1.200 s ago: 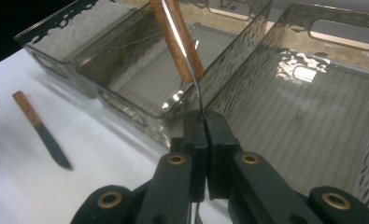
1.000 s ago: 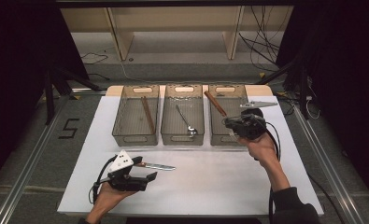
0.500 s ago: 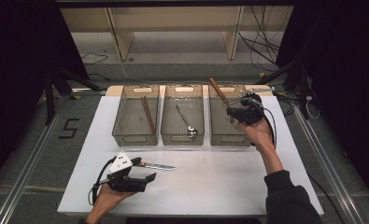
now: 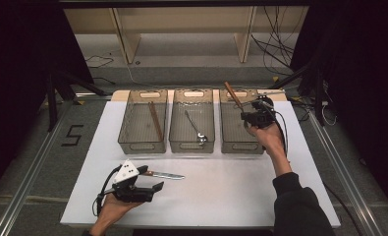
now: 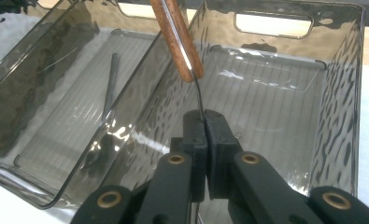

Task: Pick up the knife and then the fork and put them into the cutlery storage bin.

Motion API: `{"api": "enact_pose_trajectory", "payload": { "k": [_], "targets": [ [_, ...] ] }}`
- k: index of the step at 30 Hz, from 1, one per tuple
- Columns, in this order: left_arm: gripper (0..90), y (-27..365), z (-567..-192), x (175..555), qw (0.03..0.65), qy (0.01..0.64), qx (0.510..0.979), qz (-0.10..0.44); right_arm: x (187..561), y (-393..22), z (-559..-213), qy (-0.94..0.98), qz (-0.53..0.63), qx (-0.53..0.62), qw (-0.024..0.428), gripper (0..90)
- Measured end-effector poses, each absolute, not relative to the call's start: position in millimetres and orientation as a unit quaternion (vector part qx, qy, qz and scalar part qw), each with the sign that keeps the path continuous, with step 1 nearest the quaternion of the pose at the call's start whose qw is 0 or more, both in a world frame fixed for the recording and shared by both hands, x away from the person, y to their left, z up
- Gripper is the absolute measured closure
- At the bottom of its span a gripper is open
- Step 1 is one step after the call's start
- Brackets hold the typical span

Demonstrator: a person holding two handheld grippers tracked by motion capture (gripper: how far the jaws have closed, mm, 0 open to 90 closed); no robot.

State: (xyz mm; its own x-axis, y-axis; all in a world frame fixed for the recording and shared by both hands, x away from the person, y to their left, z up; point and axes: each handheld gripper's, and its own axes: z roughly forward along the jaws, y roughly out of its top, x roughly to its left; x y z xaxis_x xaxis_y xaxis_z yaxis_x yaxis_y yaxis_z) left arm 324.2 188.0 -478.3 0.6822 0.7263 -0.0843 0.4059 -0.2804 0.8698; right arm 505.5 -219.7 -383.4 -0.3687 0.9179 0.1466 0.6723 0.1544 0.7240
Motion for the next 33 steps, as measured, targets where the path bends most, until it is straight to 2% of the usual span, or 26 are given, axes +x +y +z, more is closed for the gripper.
{"api": "enact_pose_trajectory", "payload": {
  "k": [30,33],
  "targets": [
    [16.0,188.5,-477.7,324.2,0.483,0.362,0.779,0.169,526.8,-214.0,-414.4,0.746,0.297,0.576,0.154,88.2],
    [16.0,188.8,-477.8,324.4,0.482,0.362,0.780,0.168,527.4,-212.7,-417.0,0.749,0.292,0.577,0.145,83.1]
  ]
}}
